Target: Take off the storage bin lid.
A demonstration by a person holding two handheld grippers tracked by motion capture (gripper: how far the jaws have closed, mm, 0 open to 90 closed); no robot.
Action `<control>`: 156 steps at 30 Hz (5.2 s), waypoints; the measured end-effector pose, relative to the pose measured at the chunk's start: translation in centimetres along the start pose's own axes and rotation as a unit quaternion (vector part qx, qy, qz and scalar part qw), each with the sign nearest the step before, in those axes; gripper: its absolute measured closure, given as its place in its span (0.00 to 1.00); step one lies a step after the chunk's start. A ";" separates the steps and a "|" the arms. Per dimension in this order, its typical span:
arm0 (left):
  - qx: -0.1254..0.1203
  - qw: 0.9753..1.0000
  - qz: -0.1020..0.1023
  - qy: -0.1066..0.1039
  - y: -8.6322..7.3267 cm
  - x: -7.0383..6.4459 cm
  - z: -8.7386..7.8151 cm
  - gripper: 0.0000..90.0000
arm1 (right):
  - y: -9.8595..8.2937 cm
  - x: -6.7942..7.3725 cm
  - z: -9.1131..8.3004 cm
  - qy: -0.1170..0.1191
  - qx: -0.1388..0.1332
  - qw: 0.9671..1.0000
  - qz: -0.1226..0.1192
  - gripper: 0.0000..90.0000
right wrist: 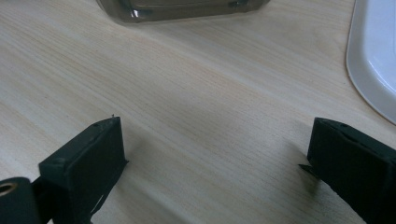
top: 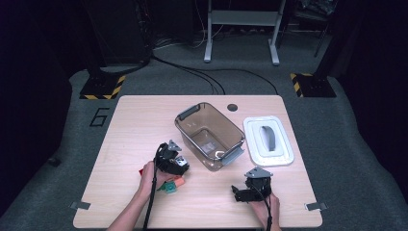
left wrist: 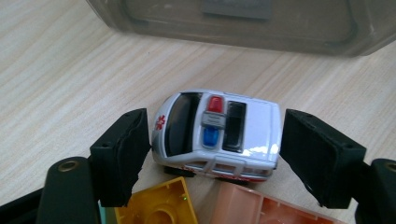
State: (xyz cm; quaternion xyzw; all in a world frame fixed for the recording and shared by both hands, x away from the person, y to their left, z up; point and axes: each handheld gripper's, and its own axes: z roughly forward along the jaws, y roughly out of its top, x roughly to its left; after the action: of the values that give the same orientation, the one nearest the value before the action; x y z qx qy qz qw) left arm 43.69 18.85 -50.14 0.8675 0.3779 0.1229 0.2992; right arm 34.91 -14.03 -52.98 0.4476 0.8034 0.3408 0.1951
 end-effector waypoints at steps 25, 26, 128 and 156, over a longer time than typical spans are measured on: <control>0.033 0.999 0.012 0.019 0.3 -0.4 0.3 0.29 | 0.0 0.1 -0.1 0.001 0.001 1.000 0.009 0.05; 0.033 0.999 0.012 0.019 0.3 -0.4 0.3 0.29 | 0.0 0.1 -0.1 0.001 0.001 1.000 0.009 0.05; -0.033 0.998 -0.028 0.039 1.8 0.1 0.6 0.44 | -0.1 0.1 -0.2 -0.003 -0.001 1.000 0.008 0.07; -0.012 0.998 -0.022 0.049 2.0 1.2 0.6 0.54 | -0.1 0.0 -0.2 -0.003 -0.003 1.000 0.006 0.07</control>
State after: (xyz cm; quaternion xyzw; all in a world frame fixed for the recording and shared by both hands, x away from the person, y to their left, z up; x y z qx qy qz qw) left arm 45.92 18.39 -49.42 0.8480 0.4099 0.1632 0.2935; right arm 34.76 -14.08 -52.92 0.4532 0.7989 0.3429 0.1969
